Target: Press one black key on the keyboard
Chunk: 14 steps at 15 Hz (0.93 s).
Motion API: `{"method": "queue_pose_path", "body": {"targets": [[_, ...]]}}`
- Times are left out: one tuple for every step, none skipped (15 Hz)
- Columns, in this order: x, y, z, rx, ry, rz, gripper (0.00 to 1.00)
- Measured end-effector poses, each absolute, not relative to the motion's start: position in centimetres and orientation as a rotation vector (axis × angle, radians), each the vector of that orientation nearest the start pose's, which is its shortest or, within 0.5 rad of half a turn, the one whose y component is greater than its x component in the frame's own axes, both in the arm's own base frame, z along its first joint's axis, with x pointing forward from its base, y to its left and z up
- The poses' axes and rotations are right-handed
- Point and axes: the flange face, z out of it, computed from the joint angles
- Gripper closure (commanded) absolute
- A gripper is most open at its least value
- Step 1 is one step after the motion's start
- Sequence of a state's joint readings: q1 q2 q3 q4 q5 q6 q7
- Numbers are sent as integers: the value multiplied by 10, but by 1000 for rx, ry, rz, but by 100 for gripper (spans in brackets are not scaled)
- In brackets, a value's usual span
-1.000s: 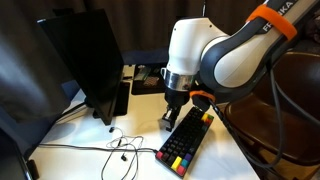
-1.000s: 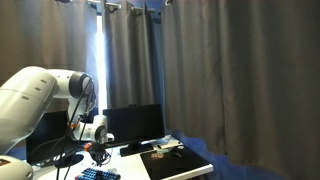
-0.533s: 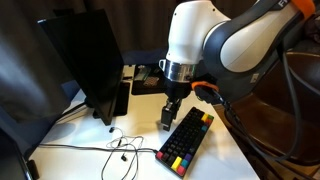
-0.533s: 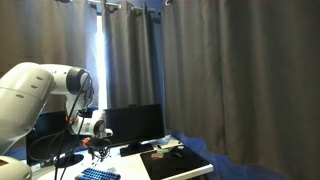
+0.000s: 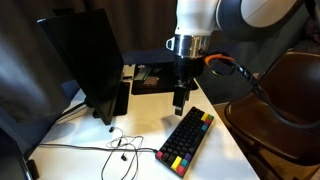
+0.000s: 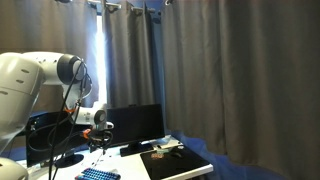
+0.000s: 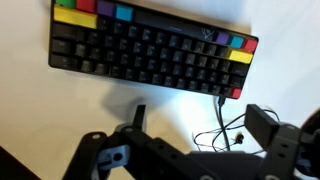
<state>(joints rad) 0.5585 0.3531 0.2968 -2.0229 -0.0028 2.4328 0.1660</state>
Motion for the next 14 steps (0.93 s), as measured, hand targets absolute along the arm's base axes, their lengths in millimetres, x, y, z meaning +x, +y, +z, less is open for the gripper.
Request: {"method": "queue_pose_path", "body": {"targets": [[402, 449, 295, -2860, -991, -19, 0], [402, 444, 301, -2866, -988, -22, 0], [401, 439, 309, -2870, -984, -30, 0], [400, 434, 316, -2873, -980, -41, 0], [398, 430, 323, -2875, -975, -55, 0], [396, 426, 330, -2872, -973, -66, 0], [393, 422, 337, -2862, -972, -74, 0], [390, 419, 345, -2848, -972, -80, 0], [386, 415, 352, -2835, -970, -86, 0], [382, 412, 360, -2820, -969, -94, 0], [378, 408, 367, -2806, -969, -102, 0], [374, 405, 374, -2792, -969, -112, 0], [371, 401, 381, -2779, -970, -123, 0], [367, 397, 387, -2766, -973, -133, 0]]}}
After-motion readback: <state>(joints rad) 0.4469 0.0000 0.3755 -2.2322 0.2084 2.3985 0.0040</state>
